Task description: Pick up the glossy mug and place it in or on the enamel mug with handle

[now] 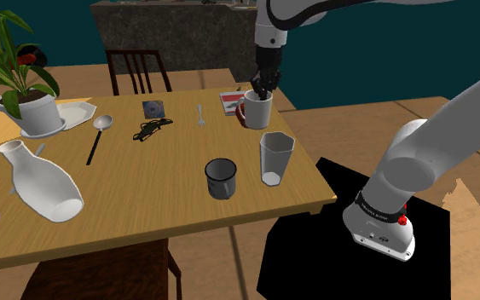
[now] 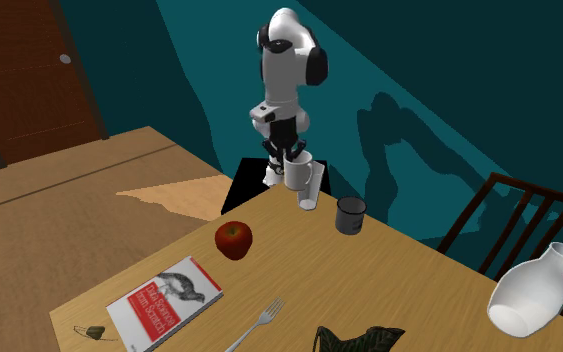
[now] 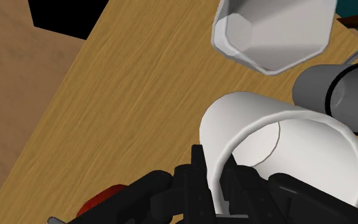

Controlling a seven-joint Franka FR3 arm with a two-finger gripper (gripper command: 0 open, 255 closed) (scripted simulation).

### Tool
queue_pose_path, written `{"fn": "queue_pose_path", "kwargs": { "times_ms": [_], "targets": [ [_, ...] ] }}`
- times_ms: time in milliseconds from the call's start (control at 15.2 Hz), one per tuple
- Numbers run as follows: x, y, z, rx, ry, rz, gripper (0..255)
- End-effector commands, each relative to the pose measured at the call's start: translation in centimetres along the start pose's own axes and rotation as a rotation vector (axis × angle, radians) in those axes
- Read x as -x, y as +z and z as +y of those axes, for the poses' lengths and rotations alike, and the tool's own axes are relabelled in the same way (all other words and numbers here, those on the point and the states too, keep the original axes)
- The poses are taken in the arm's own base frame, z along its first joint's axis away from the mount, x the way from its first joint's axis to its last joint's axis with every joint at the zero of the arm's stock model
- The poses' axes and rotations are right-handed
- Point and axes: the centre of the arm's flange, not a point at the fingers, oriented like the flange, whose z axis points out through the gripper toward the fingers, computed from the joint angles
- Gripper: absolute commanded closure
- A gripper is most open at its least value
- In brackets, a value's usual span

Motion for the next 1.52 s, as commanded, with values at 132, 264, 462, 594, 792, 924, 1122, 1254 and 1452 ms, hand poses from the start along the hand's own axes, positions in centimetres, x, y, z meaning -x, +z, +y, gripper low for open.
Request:
{"fn": "queue_pose_path", "kwargs": {
  "times_ms": [132, 264, 462, 594, 792, 924, 1122, 1254, 1452],
  "targets": [
    [0.7, -0.5, -4.5, 0.000, 0.000, 0.000, 255],
    [1.0, -0.6, -7.1, 0.000, 0.000, 0.000, 255],
    [1.6, -0.9, -11.0, 0.000, 0.000, 0.000, 255],
    [2.0, -1.0, -13.6, 0.000, 0.000, 0.000, 255],
    [2.5, -1.3, -17.6, 0.000, 0.000, 0.000, 255],
    [2.9, -1.5, -20.5, 0.000, 0.000, 0.000, 255],
    [2.9, 0.1, -20.4, 0.000, 0.000, 0.000, 255],
    [2.8, 1.2, -20.4, 0.000, 0.000, 0.000, 255],
    [2.7, 2.8, -20.3, 0.000, 0.000, 0.000, 255]
  ]
}}
